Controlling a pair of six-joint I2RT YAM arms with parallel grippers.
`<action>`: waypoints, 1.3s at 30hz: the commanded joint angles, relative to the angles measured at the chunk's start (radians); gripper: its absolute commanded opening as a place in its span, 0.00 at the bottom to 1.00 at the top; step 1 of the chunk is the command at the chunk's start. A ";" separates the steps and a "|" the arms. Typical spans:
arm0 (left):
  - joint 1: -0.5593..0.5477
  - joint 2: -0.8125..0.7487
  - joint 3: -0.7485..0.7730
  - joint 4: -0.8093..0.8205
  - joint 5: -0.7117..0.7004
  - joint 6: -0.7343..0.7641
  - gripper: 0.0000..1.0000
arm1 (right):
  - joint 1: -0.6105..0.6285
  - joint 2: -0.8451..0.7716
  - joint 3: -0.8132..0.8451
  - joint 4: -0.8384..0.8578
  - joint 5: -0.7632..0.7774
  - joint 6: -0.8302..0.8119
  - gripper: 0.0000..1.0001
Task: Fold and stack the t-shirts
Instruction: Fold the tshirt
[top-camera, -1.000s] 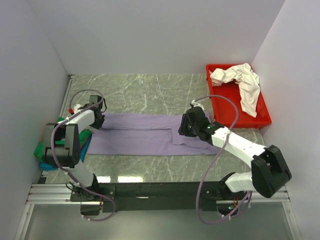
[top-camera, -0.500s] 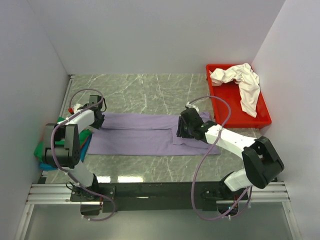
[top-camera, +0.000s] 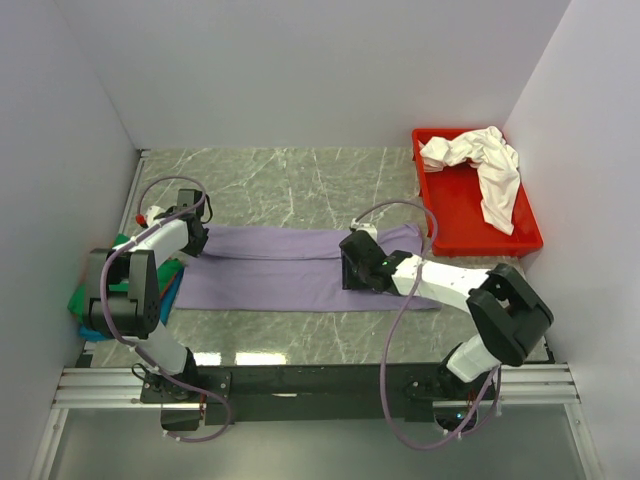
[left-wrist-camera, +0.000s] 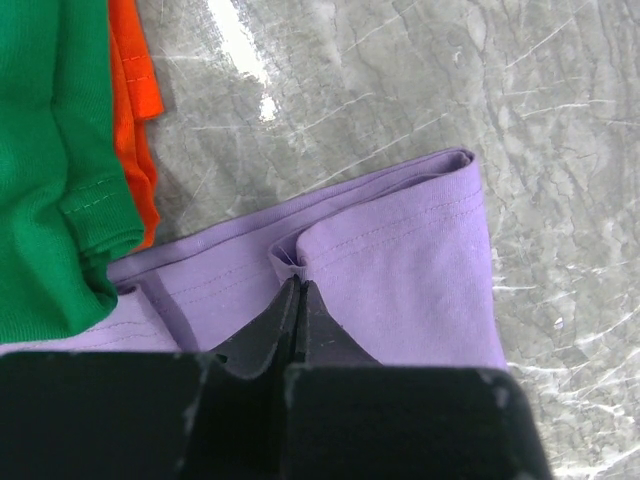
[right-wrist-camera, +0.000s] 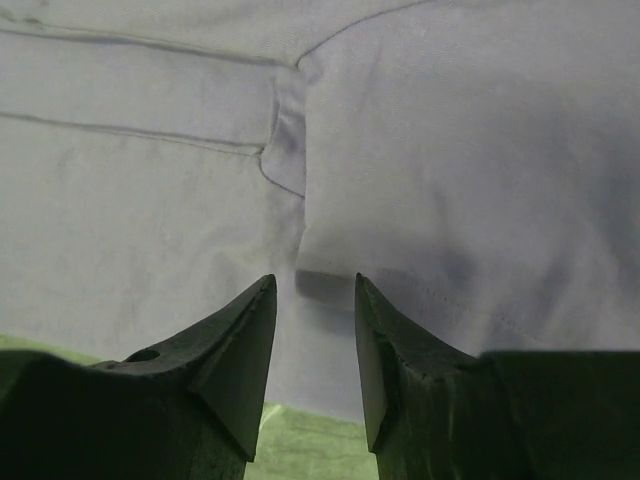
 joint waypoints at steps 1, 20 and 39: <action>-0.004 -0.038 0.047 0.005 -0.019 0.014 0.01 | 0.020 0.040 0.047 0.009 0.064 0.014 0.44; -0.004 -0.041 0.069 -0.002 -0.016 0.020 0.01 | 0.040 0.045 0.085 -0.080 0.133 0.032 0.08; 0.027 -0.114 0.043 -0.010 -0.016 0.020 0.01 | 0.040 -0.192 0.075 -0.235 0.079 0.012 0.00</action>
